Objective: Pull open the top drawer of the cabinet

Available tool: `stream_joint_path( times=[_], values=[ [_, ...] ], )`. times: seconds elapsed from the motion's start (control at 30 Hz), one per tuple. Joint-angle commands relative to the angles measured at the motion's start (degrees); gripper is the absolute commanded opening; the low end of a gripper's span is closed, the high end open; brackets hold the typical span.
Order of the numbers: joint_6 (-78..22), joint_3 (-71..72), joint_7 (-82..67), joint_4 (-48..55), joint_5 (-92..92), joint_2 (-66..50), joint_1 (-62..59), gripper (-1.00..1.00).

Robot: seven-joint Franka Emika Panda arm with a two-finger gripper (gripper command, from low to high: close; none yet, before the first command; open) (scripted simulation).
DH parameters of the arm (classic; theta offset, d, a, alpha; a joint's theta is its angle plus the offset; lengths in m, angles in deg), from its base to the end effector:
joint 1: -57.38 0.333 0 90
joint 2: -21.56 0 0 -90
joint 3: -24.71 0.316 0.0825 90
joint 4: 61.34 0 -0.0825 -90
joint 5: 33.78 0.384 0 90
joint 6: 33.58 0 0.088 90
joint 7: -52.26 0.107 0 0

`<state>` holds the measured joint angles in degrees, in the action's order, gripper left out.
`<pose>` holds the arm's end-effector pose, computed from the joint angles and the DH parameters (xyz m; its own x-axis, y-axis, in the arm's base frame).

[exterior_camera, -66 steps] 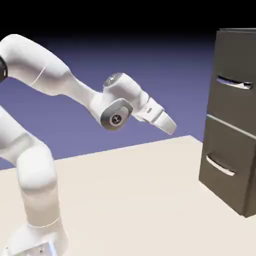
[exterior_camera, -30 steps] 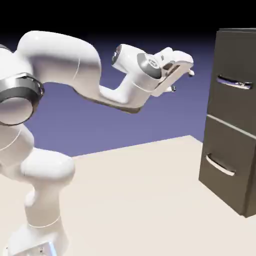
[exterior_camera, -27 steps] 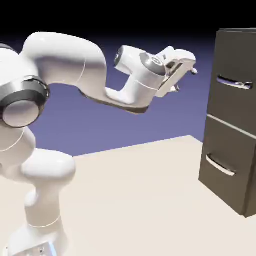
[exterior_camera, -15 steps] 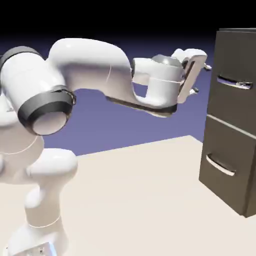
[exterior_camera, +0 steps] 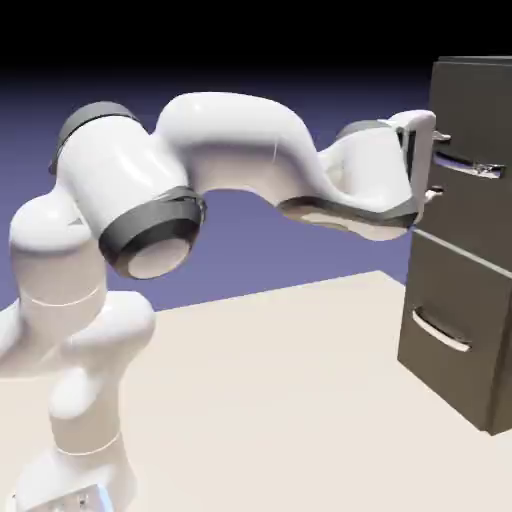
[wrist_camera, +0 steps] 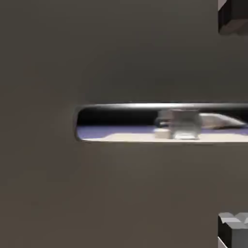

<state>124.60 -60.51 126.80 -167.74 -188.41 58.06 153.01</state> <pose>0.5909 -0.0149 0.5442 -0.0025 0.7042 0.7100 -0.0013 -0.7100 0.7042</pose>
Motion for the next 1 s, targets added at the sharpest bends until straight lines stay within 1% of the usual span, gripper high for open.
stream_joint_path(
  times=[0.0,0.1,0.13,0.17,0.2,0.4,0.57,0.97],
  values=[
    [0.2,-1.6,-0.7,1.5,0.2,0.4,2.1,0.00],
    [0.7,-6.5,-2.7,5.9,0.8,1.5,8.3,0.00],
    [0.7,-6.8,-2.8,6.1,0.8,1.6,8.6,0.00],
    [0.7,-6.8,-2.8,6.1,0.8,1.6,8.6,-1.00],
    [0.7,-6.8,-2.8,6.1,0.8,1.6,8.6,-1.00],
    [-0.9,3.4,-0.4,-3.3,0.1,0.4,-3.9,-1.00],
    [-2.3,12.4,-0.5,-10.9,0.6,1.8,-14.3,-1.00],
    [-4.0,33.2,-6.4,-31.5,6.3,12.8,-39.2,-1.00]
  ],
)
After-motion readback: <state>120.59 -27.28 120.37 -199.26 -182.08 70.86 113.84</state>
